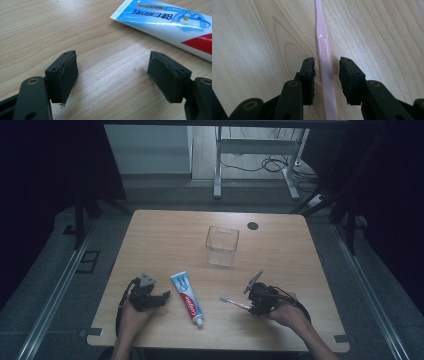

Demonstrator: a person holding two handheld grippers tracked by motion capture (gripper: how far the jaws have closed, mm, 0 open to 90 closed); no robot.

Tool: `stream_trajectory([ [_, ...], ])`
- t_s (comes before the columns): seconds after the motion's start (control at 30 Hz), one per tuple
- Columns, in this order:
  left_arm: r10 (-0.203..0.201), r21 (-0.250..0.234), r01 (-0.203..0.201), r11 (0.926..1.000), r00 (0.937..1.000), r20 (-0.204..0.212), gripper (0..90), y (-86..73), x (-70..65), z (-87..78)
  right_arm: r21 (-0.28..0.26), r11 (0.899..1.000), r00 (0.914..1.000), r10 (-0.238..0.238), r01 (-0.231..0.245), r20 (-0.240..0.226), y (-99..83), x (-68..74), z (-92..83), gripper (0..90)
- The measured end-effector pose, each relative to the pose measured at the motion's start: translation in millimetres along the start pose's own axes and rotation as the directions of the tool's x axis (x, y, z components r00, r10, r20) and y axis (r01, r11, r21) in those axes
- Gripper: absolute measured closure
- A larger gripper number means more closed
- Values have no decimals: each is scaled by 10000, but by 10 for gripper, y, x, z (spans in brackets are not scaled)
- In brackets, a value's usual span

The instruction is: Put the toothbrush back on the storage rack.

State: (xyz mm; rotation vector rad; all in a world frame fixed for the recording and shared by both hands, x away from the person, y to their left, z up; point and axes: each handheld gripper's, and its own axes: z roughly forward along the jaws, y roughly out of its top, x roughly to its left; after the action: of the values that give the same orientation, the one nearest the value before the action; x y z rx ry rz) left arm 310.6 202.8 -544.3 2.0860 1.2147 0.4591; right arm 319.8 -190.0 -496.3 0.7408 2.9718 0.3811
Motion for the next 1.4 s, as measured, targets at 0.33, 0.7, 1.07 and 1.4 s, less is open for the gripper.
stream_trajectory([
  [0.33,5,3,-5,10000,10000,9,239,0,0,0,800,9961,9991,-386,372,158,156,44,72,744],
  [0.7,17,20,-17,10000,10000,16,238,1,0,-1,1247,9917,9995,-314,301,87,244,37,89,780],
  [1.07,21,18,-21,10000,10000,12,238,1,0,-1,536,9984,9996,212,-203,-172,195,-56,-41,780],
  [1.4,21,9,-21,10000,10000,9,238,0,-1,0,-158,9979,9977,627,-631,-257,189,-140,-193,781],
])
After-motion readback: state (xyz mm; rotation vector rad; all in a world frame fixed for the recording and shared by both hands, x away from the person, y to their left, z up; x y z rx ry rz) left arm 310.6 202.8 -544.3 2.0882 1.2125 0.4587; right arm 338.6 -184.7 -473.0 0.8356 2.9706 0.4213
